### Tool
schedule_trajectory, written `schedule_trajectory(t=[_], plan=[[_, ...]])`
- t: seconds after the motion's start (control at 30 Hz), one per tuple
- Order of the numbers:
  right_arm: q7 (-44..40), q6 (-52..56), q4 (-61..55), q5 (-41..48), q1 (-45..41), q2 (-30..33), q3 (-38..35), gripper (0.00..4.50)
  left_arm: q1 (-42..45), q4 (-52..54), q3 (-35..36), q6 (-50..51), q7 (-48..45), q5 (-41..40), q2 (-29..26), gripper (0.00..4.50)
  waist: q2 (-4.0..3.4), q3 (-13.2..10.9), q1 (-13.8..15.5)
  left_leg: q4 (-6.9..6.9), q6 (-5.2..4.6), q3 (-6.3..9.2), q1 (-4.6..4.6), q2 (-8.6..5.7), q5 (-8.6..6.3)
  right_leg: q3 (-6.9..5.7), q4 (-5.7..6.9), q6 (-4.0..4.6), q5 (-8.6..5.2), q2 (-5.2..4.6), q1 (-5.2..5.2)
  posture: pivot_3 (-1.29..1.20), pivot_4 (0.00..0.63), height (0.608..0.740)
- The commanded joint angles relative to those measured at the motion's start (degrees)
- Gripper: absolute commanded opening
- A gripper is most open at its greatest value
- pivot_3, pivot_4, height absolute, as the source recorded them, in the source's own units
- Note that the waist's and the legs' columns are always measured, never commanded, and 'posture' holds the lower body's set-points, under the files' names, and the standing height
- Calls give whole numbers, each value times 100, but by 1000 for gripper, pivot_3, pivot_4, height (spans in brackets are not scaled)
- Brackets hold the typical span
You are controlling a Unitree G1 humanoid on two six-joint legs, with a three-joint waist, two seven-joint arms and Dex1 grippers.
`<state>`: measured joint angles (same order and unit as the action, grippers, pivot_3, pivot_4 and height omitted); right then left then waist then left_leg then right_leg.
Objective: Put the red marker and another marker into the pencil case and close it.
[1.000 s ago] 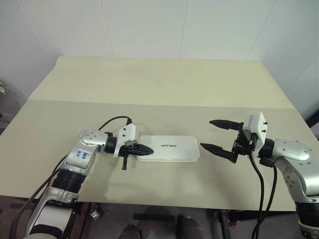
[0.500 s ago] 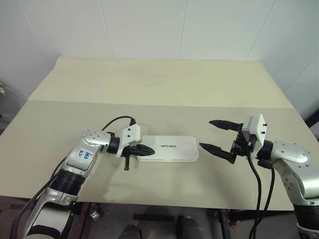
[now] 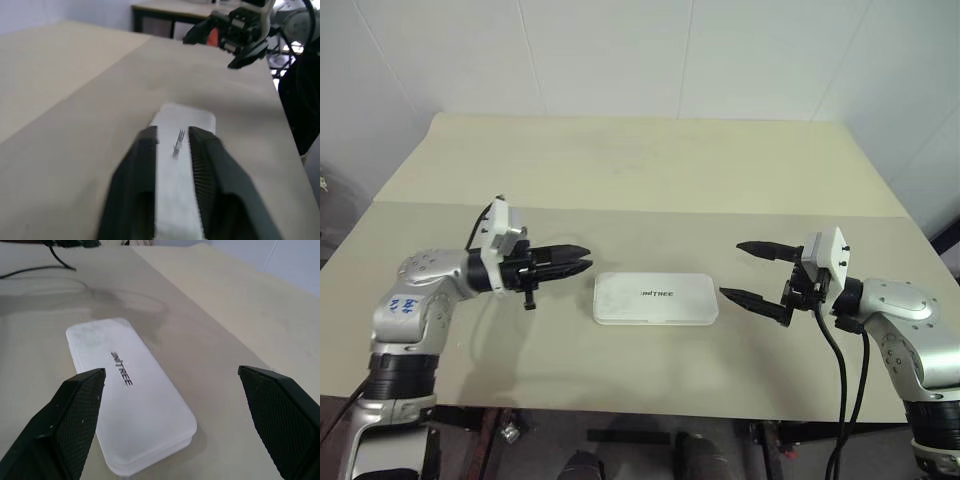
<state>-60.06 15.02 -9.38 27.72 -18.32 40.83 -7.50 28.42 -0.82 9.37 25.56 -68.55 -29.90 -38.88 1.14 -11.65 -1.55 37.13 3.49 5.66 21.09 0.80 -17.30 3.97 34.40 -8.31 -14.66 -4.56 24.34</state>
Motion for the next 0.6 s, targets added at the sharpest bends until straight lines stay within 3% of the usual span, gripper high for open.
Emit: schedule_trajectory(t=[0.03, 0.2, 0.27, 0.6], plan=[[-185, -236, 237, -38, -129, 194, -181, 4500, -165, 2, 331, -328, -19, -62, -174, 2277, 1, 0, 18, 2, 0, 1, 3, 0, 0, 0, 0, 0, 0, 0, 0, 0, 150, 740], [-329, -462, 784, -123, -202, 395, -348, 4500, -245, -598, 373, -841, -118, 158, -339, 3994, 1, 0, 0, 0, 0, 0, 1, -1, 0, 0, -2, 0, 0, 0, 0, 0, 150, 740], [-378, -522, 855, -159, -180, 453, -343, 4500, -167, -798, 354, -972, -189, 173, -400, 4444, 0, -1, -2, -2, 0, 0, 1, 0, 0, 0, -2, 1, 0, 0, 1, 0, 150, 740], [-505, -711, 1038, -301, -188, 555, -352, 4500, 31, -990, 242, -1223, -381, 164, -399, 4444, 0, -1, -10, -3, 0, -1, 1, 0, 0, 0, -1, 1, 0, 0, 2, 0, 150, 740]])
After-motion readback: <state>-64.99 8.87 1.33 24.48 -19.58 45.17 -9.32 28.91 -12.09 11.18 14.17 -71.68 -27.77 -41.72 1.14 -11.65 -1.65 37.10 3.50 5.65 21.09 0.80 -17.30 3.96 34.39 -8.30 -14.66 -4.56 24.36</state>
